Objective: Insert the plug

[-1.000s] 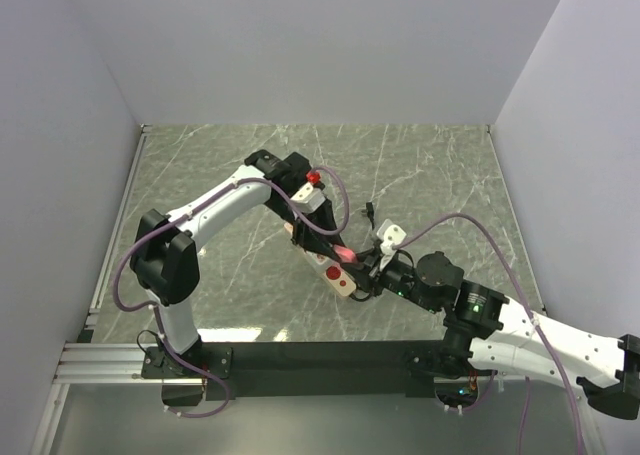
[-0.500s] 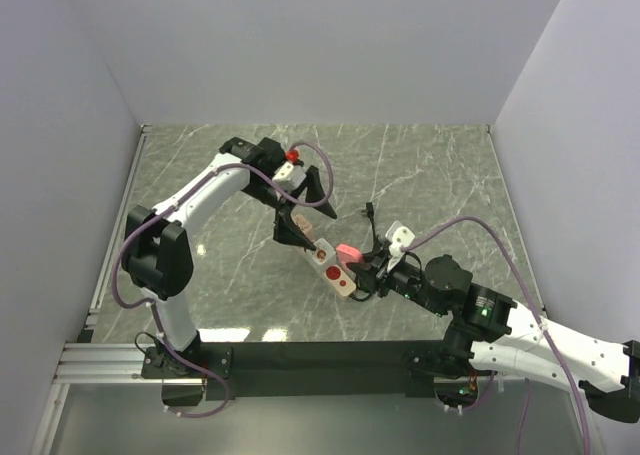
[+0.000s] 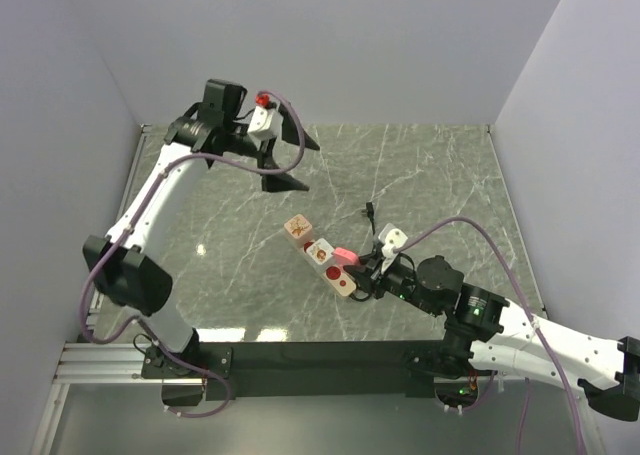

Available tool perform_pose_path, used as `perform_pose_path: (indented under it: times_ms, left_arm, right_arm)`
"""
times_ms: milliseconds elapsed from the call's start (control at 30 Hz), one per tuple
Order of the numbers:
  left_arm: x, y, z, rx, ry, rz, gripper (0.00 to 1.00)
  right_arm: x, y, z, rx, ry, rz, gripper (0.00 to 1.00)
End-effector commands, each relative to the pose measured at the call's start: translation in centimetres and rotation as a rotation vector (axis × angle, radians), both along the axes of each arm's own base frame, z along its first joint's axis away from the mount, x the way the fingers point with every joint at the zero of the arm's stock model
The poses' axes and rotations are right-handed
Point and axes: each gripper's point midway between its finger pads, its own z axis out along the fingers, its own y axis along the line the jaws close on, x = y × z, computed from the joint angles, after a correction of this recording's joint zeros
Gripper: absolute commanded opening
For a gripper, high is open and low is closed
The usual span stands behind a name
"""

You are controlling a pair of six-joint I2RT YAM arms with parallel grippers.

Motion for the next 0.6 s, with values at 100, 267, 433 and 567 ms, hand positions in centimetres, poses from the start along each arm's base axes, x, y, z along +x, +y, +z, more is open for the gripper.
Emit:
perform_pose_path:
  times_ms: [100,267,433,567]
  left_arm:
    - [9.4,1.1,7.4,-0.157,0.034,0.565,0.99]
    - [16.2,5.1,2.2,-0.229,0.401,1.076,0.99]
    - [16.9,7.9,-3.9,-0.317,0.513,1.293,0.99]
    - [14.0,8.1,-7.7,-0.295,0.494,1.386,0.99]
  right_arm:
    - [0.6,0.0,-0.5,-0.021,0.038,-0.038,0.0]
    - [1.5,-0.4,-3.0,-0.167,0.158,-0.094,0.0]
    - [2.8,0.3,-4.3,-0.251,0.277,-0.101,0.0]
    - [4.2,-0.2,-4.8,-0.303,0.369,-0.128,0.0]
